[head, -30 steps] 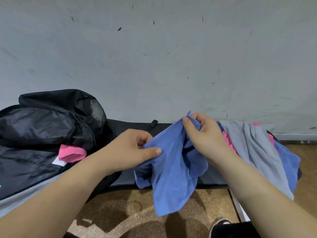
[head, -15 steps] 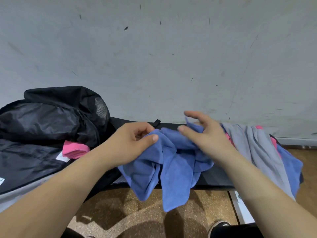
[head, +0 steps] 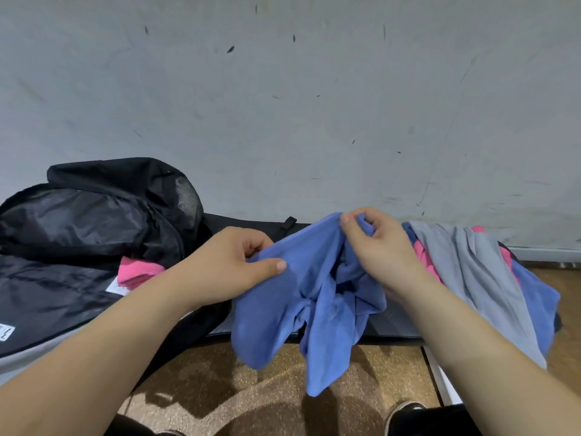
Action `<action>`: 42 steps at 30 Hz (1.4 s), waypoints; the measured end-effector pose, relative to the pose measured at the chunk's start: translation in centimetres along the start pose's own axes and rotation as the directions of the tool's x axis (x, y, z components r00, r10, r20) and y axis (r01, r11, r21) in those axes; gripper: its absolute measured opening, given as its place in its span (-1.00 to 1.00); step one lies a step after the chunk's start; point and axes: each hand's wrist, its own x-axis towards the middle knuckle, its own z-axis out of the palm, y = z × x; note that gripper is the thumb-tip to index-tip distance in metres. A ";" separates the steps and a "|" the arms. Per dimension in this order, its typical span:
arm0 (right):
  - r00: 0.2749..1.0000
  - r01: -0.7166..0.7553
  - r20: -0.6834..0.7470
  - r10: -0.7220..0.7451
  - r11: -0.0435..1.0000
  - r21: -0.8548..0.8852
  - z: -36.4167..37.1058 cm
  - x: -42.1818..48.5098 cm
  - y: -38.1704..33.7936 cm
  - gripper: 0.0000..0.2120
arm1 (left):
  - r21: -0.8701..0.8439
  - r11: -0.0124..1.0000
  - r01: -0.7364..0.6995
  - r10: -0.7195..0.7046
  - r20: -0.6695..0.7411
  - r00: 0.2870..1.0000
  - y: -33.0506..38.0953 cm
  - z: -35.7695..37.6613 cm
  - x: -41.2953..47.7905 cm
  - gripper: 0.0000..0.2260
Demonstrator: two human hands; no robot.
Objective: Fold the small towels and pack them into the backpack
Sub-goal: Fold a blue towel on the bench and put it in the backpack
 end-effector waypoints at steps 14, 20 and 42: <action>0.983 -0.161 0.017 0.181 0.820 0.549 -0.2 -0.4 -0.9 -0.92 | -0.546 0.838 0.018 -0.198 -0.273 0.941 0.7 0.0 -0.4 -0.86; 0.976 -0.217 0.130 0.175 0.798 0.563 3.0 -3.7 -3.0 -0.75 | -0.446 0.894 -0.037 -0.066 -0.214 0.975 2.4 3.4 -0.9 -0.91; 0.997 0.052 0.034 -0.069 0.933 0.356 3.1 -4.9 -3.6 -0.91 | -0.454 0.891 0.021 -0.123 -0.197 0.973 2.3 3.9 -0.8 -0.49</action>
